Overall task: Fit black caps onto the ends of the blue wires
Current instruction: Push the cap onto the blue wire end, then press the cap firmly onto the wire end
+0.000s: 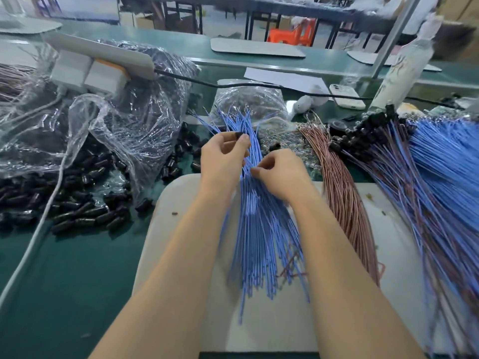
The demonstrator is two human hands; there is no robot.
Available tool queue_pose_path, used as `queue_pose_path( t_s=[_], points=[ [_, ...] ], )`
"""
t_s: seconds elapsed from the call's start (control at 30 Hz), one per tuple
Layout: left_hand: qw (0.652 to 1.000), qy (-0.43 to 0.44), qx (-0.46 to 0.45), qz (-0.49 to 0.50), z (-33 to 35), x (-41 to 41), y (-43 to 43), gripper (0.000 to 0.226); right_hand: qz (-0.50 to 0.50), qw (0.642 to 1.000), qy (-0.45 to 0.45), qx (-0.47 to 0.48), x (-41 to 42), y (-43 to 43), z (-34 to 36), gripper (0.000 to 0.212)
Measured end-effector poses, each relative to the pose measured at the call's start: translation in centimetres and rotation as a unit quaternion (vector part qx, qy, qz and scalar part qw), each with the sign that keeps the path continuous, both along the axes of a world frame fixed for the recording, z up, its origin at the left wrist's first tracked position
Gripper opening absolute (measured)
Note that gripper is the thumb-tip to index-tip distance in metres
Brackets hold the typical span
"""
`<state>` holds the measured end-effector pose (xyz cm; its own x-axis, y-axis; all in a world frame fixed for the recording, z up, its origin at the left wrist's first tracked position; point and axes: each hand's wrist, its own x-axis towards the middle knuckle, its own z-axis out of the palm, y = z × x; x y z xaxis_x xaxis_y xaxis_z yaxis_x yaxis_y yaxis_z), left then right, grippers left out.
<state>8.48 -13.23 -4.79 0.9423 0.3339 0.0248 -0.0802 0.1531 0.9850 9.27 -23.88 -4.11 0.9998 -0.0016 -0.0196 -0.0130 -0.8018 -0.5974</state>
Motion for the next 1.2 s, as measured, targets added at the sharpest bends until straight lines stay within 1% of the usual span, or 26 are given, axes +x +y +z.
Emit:
queue_pose_path(
  t_s=[0.07,0.17,0.23,0.27,0.33,0.37,0.43,0.47,0.53,0.6,0.7,0.83,0.93,1.0,1.2],
  points=[
    [0.998,-0.030,0.049,-0.017,-0.1,0.0,-0.2,0.008,-0.014,0.998,-0.009,0.066,0.1,-0.7,-0.1,0.018],
    [0.989,-0.067,0.127,-0.034,-0.2,-0.2,-0.4,0.018,-0.030,0.981,-0.015,0.193,-0.1,-1.3,0.0,0.021],
    [0.986,-0.078,0.146,-0.034,-0.3,-0.4,-0.4,0.020,-0.052,0.962,-0.063,0.260,-0.3,-1.5,0.4,0.016],
    [0.984,-0.081,0.153,-0.032,-0.4,-0.4,-0.4,0.020,-0.068,0.943,-0.099,0.310,-0.4,-1.7,0.9,0.013],
    [0.982,-0.082,0.169,-0.030,-0.5,-0.4,-0.3,0.020,-0.097,0.881,-0.166,0.432,-0.7,-2.3,2.0,0.010],
    [0.981,-0.081,0.175,-0.030,-0.5,-0.4,-0.2,0.020,-0.110,0.851,-0.203,0.472,-0.9,-2.7,2.4,0.010],
    [0.980,-0.078,0.180,-0.035,-0.6,-0.4,-0.2,0.020,-0.127,0.805,-0.260,0.518,-1.3,-3.0,3.0,0.011],
    [0.980,-0.076,0.180,-0.039,-0.6,-0.4,-0.2,0.022,-0.129,0.787,-0.276,0.537,-1.4,-2.9,3.2,0.011],
    [0.980,-0.069,0.183,-0.043,-0.7,-0.3,-0.2,0.024,-0.129,0.767,-0.300,0.552,-1.6,-2.7,3.2,0.010],
    [0.979,-0.066,0.188,-0.043,-0.7,-0.2,-0.1,0.024,-0.139,0.763,-0.331,0.537,-1.6,-2.6,3.2,0.007],
    [0.978,-0.059,0.194,-0.041,-0.8,-0.2,-0.1,0.025,-0.147,0.769,-0.366,0.504,-1.7,-2.8,2.9,0.008],
    [0.977,-0.049,0.204,-0.044,-0.9,-0.3,-0.1,0.026,-0.139,0.782,-0.385,0.469,-1.6,-2.8,2.5,0.007],
    [0.970,-0.053,0.231,-0.049,-0.9,-0.3,-0.3,0.026,-0.132,0.791,-0.393,0.450,-1.5,-2.6,2.4,0.006],
    [0.965,-0.056,0.249,-0.056,-0.9,-0.4,-0.4,0.026,-0.129,0.795,-0.404,0.434,-1.5,-2.4,2.3,0.009],
    [0.953,-0.064,0.289,-0.059,-0.9,-0.5,-0.4,0.024,-0.139,0.788,-0.393,0.453,-1.5,-2.7,2.4,0.008]
  ],
)
